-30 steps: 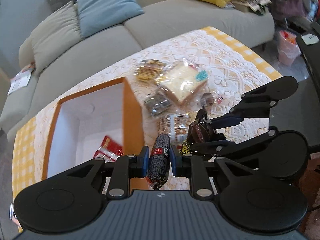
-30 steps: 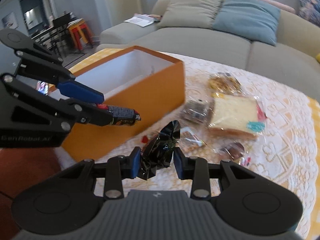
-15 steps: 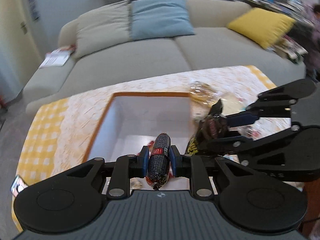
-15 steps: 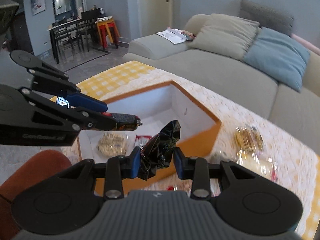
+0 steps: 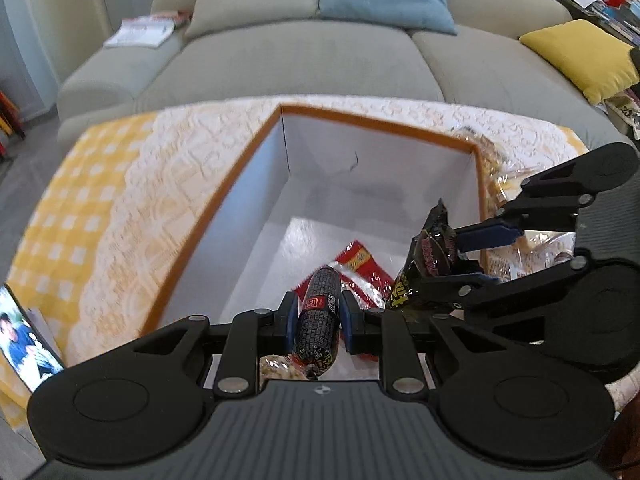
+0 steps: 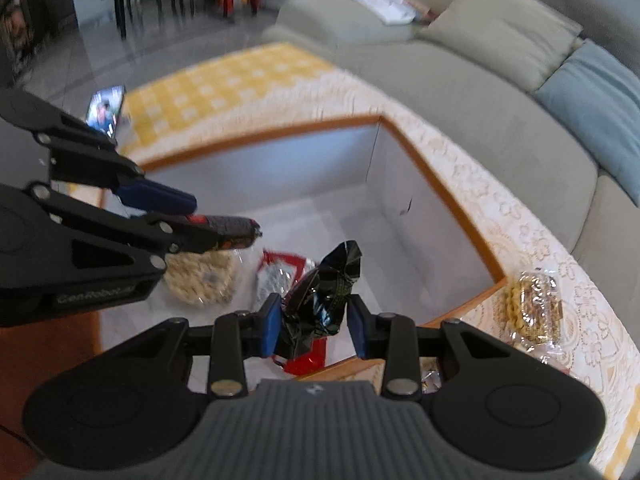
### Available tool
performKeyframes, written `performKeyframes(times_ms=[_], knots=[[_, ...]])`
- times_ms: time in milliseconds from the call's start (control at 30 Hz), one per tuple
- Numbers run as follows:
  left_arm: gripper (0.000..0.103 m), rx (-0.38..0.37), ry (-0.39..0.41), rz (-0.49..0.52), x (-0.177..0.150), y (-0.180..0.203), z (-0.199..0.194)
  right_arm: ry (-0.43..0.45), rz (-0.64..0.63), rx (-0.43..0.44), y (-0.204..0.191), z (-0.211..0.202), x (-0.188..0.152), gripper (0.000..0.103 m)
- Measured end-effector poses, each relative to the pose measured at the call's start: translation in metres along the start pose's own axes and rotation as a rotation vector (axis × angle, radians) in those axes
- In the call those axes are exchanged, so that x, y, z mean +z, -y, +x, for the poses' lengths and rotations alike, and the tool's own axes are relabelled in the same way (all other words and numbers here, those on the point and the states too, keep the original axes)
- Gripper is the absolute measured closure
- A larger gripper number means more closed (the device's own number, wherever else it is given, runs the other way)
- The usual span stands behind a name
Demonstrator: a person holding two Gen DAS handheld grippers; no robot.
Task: Organize snacks
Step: 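Carry the sausage and black-wrapped snack over the box with both grippers, then open the left gripper to drop the sausage while the right releases the black snack, then move both grippers out of the box back toward the remaining snacks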
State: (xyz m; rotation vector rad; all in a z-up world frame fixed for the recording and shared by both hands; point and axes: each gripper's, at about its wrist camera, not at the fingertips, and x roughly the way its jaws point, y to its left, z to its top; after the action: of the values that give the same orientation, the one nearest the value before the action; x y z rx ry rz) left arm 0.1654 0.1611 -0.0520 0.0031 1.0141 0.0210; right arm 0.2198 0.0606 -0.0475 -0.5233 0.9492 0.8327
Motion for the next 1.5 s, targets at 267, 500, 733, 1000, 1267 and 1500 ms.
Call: performKeyframes(times_ms=[267, 500, 733, 1000, 1267, 1500], knots=[[0.079, -0.037, -0.062, 0.004, -0.013, 0.0, 0.018, -0.086, -0.075, -0.048, 0.004, 0.035, 0.002, 0.069], [0.08, -0.04, -0.146, 0.034, -0.019, 0.008, 0.029, -0.129, -0.12, -0.067, 0.003, 0.053, 0.006, 0.069], [0.08, -0.037, -0.17, 0.02, -0.02, 0.01, 0.029, -0.129, -0.132, -0.086, 0.002, 0.055, 0.005, 0.069], [0.054, -0.013, -0.154, 0.036, -0.017, 0.016, 0.018, -0.091, -0.134, -0.114, 0.003, 0.039, 0.003, 0.059], [0.052, 0.051, -0.049, 0.079, -0.014, 0.025, -0.012, -0.013, -0.13, -0.127, -0.001, 0.007, -0.002, 0.059], [0.052, 0.162, 0.088, 0.081, -0.023, 0.035, -0.044, 0.123, -0.072, -0.196, -0.007, -0.035, -0.024, 0.057]])
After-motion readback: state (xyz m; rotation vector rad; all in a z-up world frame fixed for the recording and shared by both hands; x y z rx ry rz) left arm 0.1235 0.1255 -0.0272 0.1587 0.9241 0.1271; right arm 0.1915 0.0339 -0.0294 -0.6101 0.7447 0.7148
